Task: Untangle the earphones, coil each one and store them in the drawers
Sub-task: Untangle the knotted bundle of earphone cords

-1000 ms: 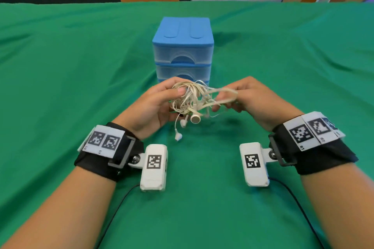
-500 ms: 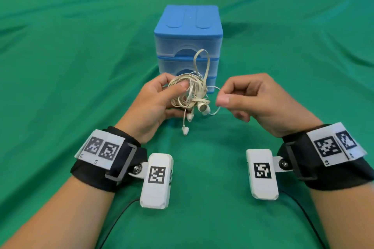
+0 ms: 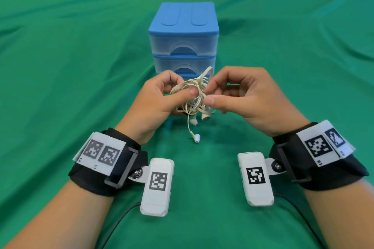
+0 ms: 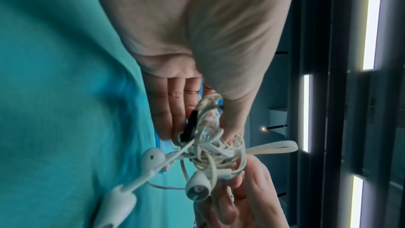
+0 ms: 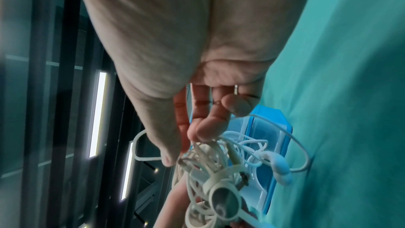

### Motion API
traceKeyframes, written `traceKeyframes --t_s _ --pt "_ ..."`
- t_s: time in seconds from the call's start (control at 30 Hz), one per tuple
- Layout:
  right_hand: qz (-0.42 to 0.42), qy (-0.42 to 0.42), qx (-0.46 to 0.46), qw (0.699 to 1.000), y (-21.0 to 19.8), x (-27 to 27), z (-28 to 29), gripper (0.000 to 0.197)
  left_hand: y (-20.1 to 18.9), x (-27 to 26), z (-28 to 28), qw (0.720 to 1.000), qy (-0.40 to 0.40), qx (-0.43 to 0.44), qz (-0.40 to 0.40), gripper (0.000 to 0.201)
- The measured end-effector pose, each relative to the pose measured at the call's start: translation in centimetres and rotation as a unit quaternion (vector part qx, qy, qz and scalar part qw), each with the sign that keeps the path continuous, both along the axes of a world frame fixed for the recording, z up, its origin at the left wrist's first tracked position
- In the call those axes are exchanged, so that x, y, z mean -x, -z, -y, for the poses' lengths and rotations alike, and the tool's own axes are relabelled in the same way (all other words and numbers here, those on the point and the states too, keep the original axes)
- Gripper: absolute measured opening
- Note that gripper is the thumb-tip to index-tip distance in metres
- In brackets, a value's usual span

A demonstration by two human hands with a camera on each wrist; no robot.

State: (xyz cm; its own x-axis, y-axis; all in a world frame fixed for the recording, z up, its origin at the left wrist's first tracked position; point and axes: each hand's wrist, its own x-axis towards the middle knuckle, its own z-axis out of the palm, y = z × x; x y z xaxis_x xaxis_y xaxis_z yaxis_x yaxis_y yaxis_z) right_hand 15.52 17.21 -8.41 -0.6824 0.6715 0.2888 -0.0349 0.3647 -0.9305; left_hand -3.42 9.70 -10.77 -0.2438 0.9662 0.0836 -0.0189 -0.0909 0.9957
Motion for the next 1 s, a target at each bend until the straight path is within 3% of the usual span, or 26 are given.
traceKeyframes --t_s 0.13,0.37,0.7,0.9,1.0 --pt "-0.009 0.017 -0.012 1.0 -0.03 -0.14 -0.28 0.004 -0.11 -0.14 0.07 1.0 -0.011 -0.012 -0.012 0.031" --pt "0.037 0.007 -0.01 0.999 0.1 -0.1 0.05 0.011 -0.3 -0.2 0.05 0.999 -0.037 -0.022 -0.021 0.027" --pt "0.006 0.135 0.024 0.99 0.2 -0.58 -0.84 0.009 -0.36 -0.15 0.19 0.996 -0.033 -0.025 -0.078 0.027" --pt "-0.045 0.032 0.127 0.99 -0.03 -0.69 -0.61 0.013 -0.37 -0.18 0.17 0.996 -0.023 -0.025 -0.08 0.025" --pt "-0.039 0.021 0.089 0.995 0.01 -0.6 -0.51 0.012 -0.3 -0.22 0.2 0.996 -0.009 -0.026 -0.081 0.026"
